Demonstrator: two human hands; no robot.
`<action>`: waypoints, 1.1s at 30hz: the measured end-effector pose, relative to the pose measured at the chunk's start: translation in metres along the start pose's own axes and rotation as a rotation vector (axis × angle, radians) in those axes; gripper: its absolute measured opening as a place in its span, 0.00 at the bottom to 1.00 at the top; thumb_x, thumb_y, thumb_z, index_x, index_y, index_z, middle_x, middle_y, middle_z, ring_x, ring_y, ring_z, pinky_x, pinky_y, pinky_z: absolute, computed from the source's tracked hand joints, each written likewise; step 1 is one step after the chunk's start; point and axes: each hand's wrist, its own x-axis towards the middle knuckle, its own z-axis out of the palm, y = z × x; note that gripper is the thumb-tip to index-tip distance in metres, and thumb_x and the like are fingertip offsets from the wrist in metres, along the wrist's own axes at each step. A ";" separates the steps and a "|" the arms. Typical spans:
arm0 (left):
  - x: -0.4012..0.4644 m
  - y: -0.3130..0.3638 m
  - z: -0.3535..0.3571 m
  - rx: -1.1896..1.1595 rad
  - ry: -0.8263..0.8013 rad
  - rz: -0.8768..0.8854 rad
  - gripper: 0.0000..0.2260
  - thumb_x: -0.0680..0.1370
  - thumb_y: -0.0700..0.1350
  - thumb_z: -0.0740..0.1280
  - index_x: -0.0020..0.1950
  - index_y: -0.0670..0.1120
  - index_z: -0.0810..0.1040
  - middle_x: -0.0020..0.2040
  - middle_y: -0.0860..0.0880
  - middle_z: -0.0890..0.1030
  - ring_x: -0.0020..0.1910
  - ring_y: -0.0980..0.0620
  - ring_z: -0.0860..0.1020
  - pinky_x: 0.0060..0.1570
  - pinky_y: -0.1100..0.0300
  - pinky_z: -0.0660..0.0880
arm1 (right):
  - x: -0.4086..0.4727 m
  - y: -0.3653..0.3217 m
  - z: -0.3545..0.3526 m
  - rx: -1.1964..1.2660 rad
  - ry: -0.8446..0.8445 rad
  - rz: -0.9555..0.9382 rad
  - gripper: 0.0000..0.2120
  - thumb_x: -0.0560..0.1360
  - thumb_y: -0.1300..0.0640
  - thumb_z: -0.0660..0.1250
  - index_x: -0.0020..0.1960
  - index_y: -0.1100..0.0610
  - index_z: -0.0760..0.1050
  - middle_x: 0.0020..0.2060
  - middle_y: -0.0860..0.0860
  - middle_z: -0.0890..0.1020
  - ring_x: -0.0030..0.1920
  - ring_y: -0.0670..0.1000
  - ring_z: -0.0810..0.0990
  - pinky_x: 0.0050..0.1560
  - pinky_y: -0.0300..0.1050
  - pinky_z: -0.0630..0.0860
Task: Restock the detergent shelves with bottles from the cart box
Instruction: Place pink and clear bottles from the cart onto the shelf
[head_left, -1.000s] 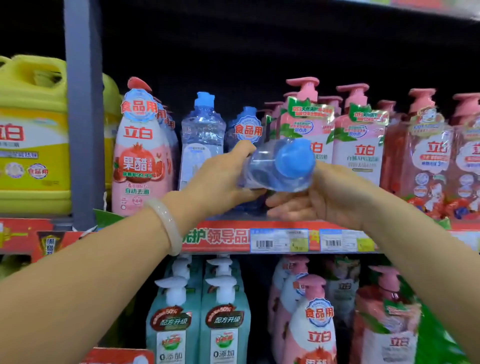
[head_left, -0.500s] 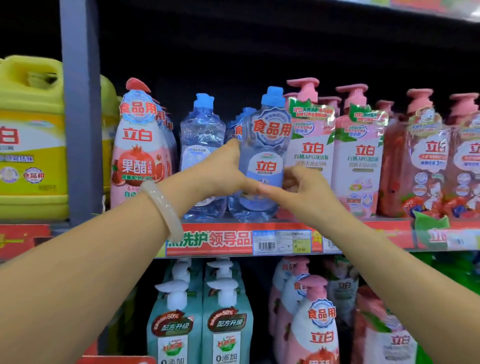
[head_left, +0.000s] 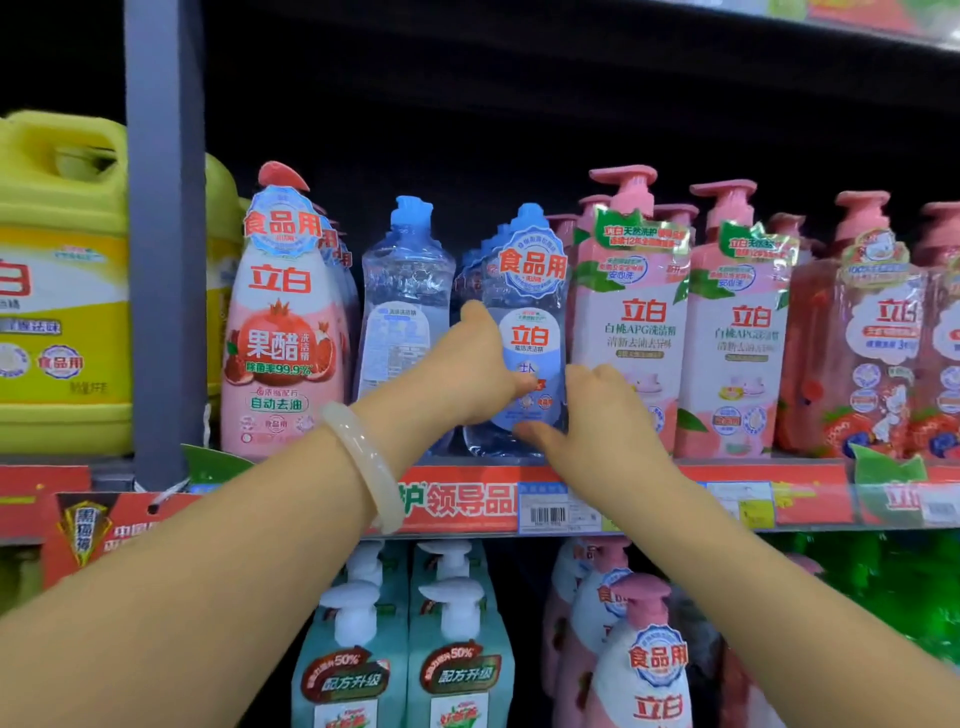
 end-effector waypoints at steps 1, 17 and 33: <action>0.001 0.000 0.001 0.003 0.003 -0.012 0.25 0.76 0.46 0.69 0.66 0.38 0.60 0.58 0.43 0.73 0.49 0.47 0.72 0.43 0.58 0.66 | -0.002 0.000 0.002 0.007 0.007 -0.001 0.21 0.73 0.47 0.69 0.59 0.59 0.69 0.53 0.56 0.71 0.54 0.58 0.73 0.50 0.48 0.70; -0.046 -0.051 -0.021 -0.063 0.563 0.160 0.18 0.76 0.41 0.68 0.65 0.44 0.71 0.63 0.48 0.70 0.63 0.50 0.70 0.63 0.60 0.65 | -0.018 -0.025 0.007 0.265 0.162 -0.239 0.20 0.74 0.58 0.69 0.63 0.60 0.68 0.57 0.55 0.71 0.51 0.56 0.76 0.52 0.52 0.73; -0.037 -0.071 -0.015 -0.130 0.286 0.024 0.23 0.74 0.43 0.69 0.65 0.44 0.65 0.61 0.46 0.73 0.57 0.48 0.73 0.50 0.61 0.68 | -0.002 -0.056 0.021 0.925 -0.147 0.073 0.24 0.76 0.73 0.52 0.69 0.56 0.65 0.64 0.53 0.74 0.64 0.49 0.73 0.55 0.40 0.72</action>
